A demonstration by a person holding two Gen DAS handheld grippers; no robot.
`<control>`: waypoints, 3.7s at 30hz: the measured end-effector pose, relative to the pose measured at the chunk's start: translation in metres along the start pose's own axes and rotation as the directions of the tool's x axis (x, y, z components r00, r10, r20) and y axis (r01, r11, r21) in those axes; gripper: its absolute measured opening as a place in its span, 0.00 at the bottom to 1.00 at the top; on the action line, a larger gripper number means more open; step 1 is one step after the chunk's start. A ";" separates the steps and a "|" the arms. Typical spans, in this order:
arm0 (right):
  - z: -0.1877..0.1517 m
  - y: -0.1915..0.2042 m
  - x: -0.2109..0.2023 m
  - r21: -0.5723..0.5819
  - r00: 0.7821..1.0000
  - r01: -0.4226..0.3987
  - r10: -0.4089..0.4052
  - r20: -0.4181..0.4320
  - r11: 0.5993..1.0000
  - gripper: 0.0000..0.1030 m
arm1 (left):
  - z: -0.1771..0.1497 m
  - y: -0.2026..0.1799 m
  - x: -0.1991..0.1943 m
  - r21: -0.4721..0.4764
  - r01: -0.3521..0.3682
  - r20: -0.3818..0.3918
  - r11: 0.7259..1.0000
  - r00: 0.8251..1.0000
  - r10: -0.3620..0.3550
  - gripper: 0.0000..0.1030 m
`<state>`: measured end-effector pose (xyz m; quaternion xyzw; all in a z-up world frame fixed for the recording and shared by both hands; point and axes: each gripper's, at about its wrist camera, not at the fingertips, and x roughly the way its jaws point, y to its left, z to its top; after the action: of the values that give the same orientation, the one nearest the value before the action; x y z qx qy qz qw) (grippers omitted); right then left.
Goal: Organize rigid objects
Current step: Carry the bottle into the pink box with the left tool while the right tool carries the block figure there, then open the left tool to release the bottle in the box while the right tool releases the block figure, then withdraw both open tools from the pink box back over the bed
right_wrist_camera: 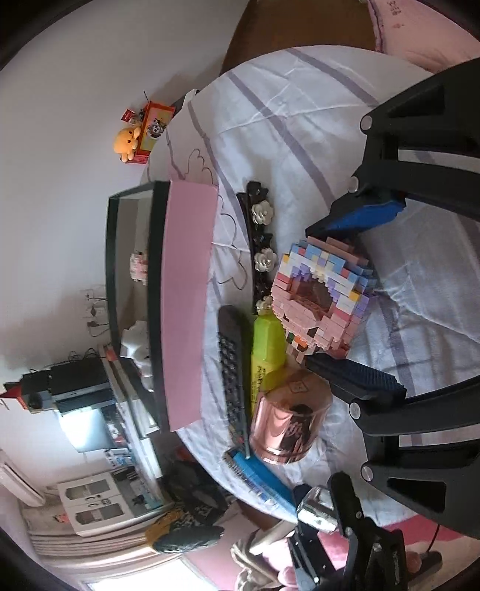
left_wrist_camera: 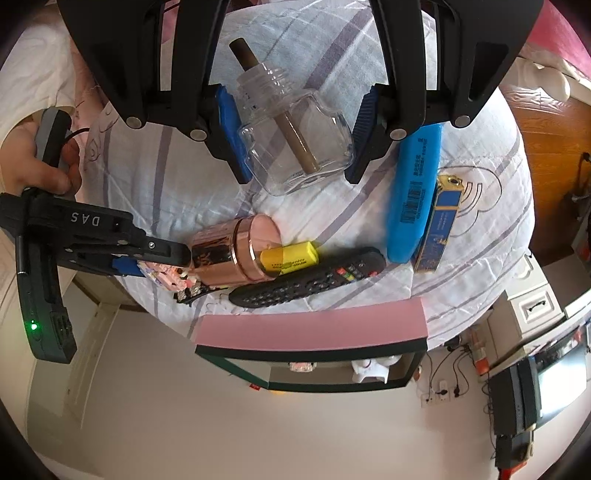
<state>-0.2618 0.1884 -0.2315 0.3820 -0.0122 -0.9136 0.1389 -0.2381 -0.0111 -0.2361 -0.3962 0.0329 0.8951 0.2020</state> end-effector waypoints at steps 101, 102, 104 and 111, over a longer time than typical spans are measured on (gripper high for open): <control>0.157 0.001 -0.006 -0.126 0.993 0.088 -0.077 0.089 0.988 1.00 | 0.180 0.041 -0.010 0.069 -0.209 0.170 0.975 0.966 0.195 1.00; 0.150 0.004 -0.013 -0.120 0.993 0.081 -0.070 0.093 0.989 1.00 | 0.170 0.039 -0.016 0.061 -0.181 0.167 0.982 0.972 0.169 1.00; 0.136 0.010 -0.026 -0.106 0.993 0.067 -0.056 0.102 0.992 1.00 | 0.157 0.035 -0.021 0.046 -0.154 0.153 0.987 0.978 0.145 1.00; 0.092 0.025 -0.057 -0.063 0.987 0.086 -0.076 0.143 0.994 1.00 | 0.110 0.022 -0.054 0.010 -0.116 0.186 0.993 0.976 0.112 1.00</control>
<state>-0.2823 0.1712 -0.1235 0.3117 0.0249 -0.9431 0.1133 -0.2910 -0.0255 -0.1238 -0.3067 0.0457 0.9377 0.1567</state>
